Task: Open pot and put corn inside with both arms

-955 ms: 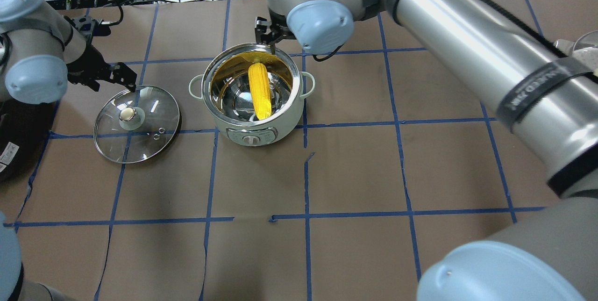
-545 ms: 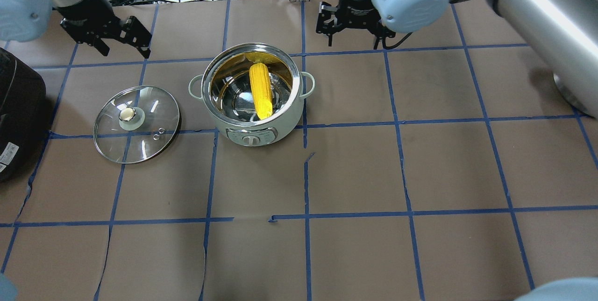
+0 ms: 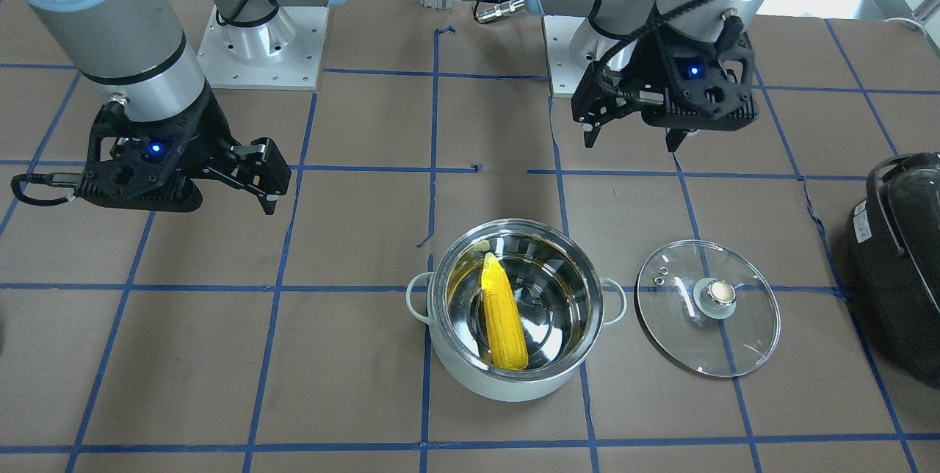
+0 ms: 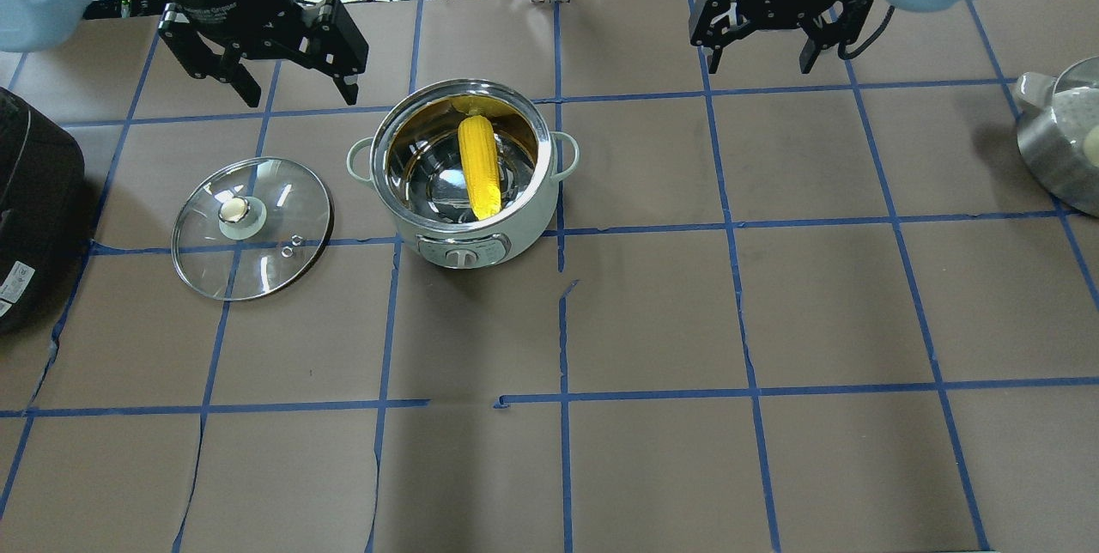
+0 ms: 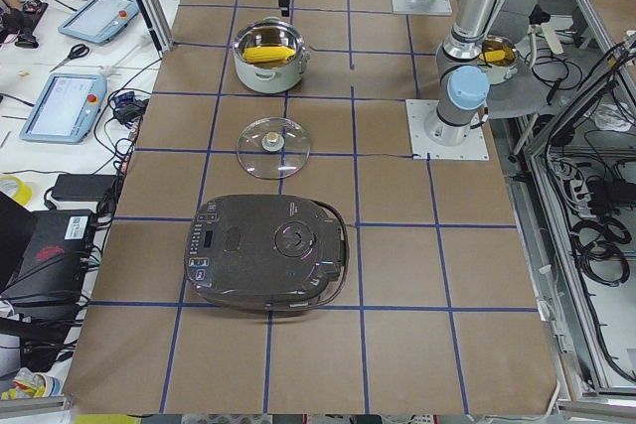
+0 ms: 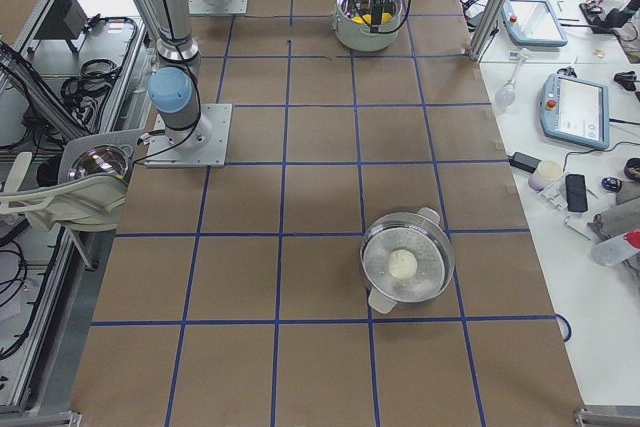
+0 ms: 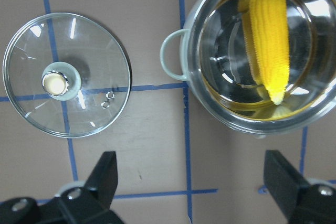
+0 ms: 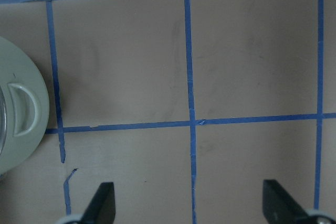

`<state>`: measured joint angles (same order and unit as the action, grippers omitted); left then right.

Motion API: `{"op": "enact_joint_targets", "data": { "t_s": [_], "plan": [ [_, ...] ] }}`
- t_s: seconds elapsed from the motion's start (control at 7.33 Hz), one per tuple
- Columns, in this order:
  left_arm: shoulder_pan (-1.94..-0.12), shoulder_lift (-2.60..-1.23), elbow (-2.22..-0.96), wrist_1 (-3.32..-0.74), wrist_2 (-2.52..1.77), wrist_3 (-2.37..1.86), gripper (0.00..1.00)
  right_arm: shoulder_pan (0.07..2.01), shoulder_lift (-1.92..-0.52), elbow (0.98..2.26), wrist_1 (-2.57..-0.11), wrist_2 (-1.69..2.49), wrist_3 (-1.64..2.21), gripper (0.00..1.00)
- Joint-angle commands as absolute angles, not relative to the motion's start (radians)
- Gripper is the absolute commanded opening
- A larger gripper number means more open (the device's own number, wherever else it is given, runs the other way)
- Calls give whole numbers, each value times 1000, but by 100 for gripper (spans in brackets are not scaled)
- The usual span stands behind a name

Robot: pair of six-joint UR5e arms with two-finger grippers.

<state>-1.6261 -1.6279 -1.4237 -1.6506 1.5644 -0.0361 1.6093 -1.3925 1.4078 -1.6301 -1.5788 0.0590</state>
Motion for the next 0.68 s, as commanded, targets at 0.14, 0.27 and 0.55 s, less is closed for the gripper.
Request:
{"op": "enact_joint_targets", "data": {
  "t_s": [0.14,0.27,0.55],
  "plan": [
    [-1643,-1548,-1521,-1660,1565,-54,100,1553,-1468,1434,-1525,-1582,-107,100],
    [-1643,-1536,-1528,-1658,1568,-52,100,1545,-1485,1434,-1511,-1578,-110,100],
    [-1641,-1531,-1531,-1655,1571,-51,100,1548,-1489,1434,-1509,-1578,-100,100]
  ]
}}
